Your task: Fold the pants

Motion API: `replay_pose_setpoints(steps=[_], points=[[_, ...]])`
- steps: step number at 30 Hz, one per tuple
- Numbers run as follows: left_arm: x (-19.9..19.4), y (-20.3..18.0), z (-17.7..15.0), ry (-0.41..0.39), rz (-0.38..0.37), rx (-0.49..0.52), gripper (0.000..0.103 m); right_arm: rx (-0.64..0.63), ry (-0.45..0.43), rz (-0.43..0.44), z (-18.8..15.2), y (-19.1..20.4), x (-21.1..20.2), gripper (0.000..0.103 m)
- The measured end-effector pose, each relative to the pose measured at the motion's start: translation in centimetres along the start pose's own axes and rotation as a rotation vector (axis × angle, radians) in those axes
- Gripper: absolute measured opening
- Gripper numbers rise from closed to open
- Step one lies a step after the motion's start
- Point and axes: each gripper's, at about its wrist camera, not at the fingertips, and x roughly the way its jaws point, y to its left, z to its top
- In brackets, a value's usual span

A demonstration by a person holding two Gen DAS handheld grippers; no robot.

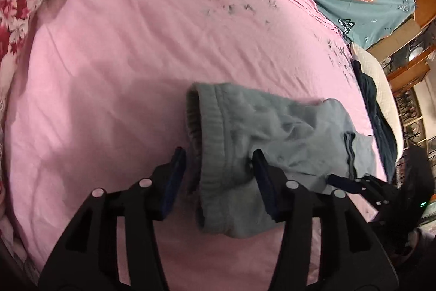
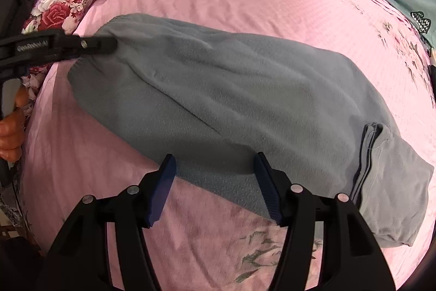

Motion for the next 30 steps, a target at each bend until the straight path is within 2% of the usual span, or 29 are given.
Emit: replay_pose_setpoints(steps=[1,2,4,5,8,10,12,15,16,18,20,22,24,25,28,30], points=[[0.1,-0.4,0.1,0.005,0.004,0.019,0.052,0.028,-0.042,0.008,-0.2,-0.7,-1.1,0.06],[0.1,-0.7,0.2,0.014,-0.026,0.023,0.049,0.062,-0.086,0.012,-0.4,-1.5,-2.2,0.06],[0.0,-0.9,0.3,0.008,-0.086,0.01,0.026,0.162,-0.139,-0.005,-1.1,-4.0,-3.8,0.06],[0.0,-1.0,0.3,0.009,-0.103,0.008,0.021,0.214,-0.151,-0.012,-1.6,-5.4,-4.3,0.06],[-0.4,-0.9,0.2,-0.017,-0.139,-0.027,0.02,0.327,-0.161,-0.019,-3.3,-9.1,-4.6,0.06],[-0.9,-0.9,0.1,-0.037,-0.187,-0.058,0.019,0.367,-0.098,-0.002,-4.4,-10.7,-3.1,0.056],[-1.6,-1.5,0.1,-0.06,-0.23,-0.08,0.019,0.371,-0.129,0.018,-5.2,-11.2,-2.8,0.051],[-2.9,-3.8,0.2,-0.095,-0.244,-0.046,0.019,0.388,-0.134,0.037,-5.4,-11.4,-3.1,0.05],[-3.5,-4.8,0.2,-0.106,-0.249,-0.029,0.019,0.405,-0.133,0.051,-5.4,-11.7,-3.4,0.045],[-4.5,-7.0,0.0,-0.125,-0.265,0.002,0.019,0.439,-0.176,0.097,-5.9,-12.2,-4.1,0.042],[-5.1,-8.6,-0.2,-0.135,-0.277,0.02,0.019,0.427,-0.228,0.042,-5.8,-12.2,-5.4,0.042],[-5.5,-10.8,-0.2,-0.144,-0.296,0.042,0.019,0.419,-0.206,-0.05,-5.9,-12.4,-4.9,0.042],[-5.8,-12.9,-0.3,-0.15,-0.315,0.059,0.019,0.436,-0.164,-0.07,-6.4,-12.9,-3.5,0.042],[-6.0,-13.8,-0.3,-0.15,-0.328,0.066,0.019,0.412,-0.158,-0.078,-6.7,-12.7,-2.8,0.043],[-6.4,-16.7,-0.4,-0.148,-0.358,0.101,0.019,0.251,-0.164,-0.177,-6.7,-10.6,-2.3,0.045],[-6.6,-19.3,-0.3,-0.143,-0.392,0.129,0.019,0.251,-0.188,-0.173,-7.1,-10.5,-2.2,0.045]])
